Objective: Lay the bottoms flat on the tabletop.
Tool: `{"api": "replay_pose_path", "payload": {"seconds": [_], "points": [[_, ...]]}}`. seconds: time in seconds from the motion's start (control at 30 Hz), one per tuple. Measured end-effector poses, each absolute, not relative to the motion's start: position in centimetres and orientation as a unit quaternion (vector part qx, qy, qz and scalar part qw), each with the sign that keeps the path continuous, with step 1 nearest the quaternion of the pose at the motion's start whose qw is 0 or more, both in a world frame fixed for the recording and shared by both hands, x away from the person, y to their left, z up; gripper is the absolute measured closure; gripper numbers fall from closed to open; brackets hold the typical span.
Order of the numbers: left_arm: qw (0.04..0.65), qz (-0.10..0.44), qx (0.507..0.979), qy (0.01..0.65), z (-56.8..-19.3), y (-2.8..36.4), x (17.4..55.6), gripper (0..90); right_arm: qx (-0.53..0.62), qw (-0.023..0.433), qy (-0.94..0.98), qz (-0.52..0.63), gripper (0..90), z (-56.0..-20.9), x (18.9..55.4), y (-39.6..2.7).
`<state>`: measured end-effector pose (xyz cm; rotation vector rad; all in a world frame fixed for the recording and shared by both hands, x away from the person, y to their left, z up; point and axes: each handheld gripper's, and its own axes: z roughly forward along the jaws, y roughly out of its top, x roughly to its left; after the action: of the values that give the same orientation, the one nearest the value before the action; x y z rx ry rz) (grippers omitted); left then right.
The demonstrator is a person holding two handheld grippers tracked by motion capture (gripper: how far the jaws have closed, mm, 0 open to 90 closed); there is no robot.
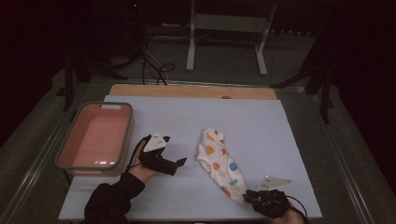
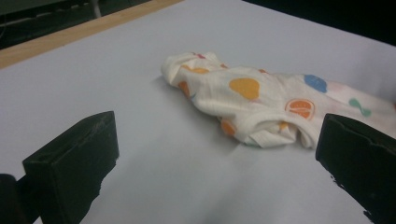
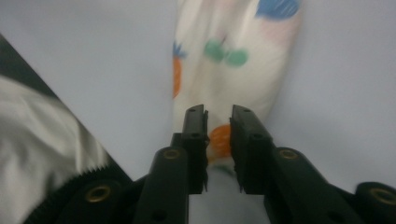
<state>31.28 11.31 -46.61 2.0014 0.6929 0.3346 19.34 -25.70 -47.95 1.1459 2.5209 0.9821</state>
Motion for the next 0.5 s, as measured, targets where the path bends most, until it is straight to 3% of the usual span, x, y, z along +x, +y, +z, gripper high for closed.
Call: {"api": "replay_pose_path", "payload": {"seconds": [0.07,0.1,0.13,0.17,0.27,0.33,0.5], "points": [[0.475,0.139,0.822,0.282,-46.6,10.9,32.1,0.6,0.394,0.116,0.843,0.349,51.5,-47.3,19.6,-25.7],[0.475,0.139,0.822,0.282,-46.6,10.9,32.1,0.6,0.394,0.116,0.843,0.349,51.5,-47.3,19.6,-25.7],[0.475,0.120,0.825,0.280,-46.5,10.5,32.9,0.6,0.404,0.132,0.829,0.365,37.6,-46.7,20.0,-25.8],[0.476,0.109,0.826,0.280,-46.6,10.2,33.3,0.7,0.407,0.137,0.822,0.374,30.5,-46.5,20.3,-25.8],[0.467,0.094,0.831,0.287,-46.9,9.3,34.7,4.0,0.415,0.138,0.810,0.390,14.6,-46.3,21.2,-25.9],[0.455,0.077,0.837,0.294,-47.3,8.6,35.8,2.9,0.419,0.155,0.806,0.388,13.1,-46.4,21.6,-25.8],[0.451,0.057,0.841,0.295,-48.6,6.7,37.7,14.3,0.424,0.187,0.790,0.402,11.8,-46.6,22.1,-26.3]]}}
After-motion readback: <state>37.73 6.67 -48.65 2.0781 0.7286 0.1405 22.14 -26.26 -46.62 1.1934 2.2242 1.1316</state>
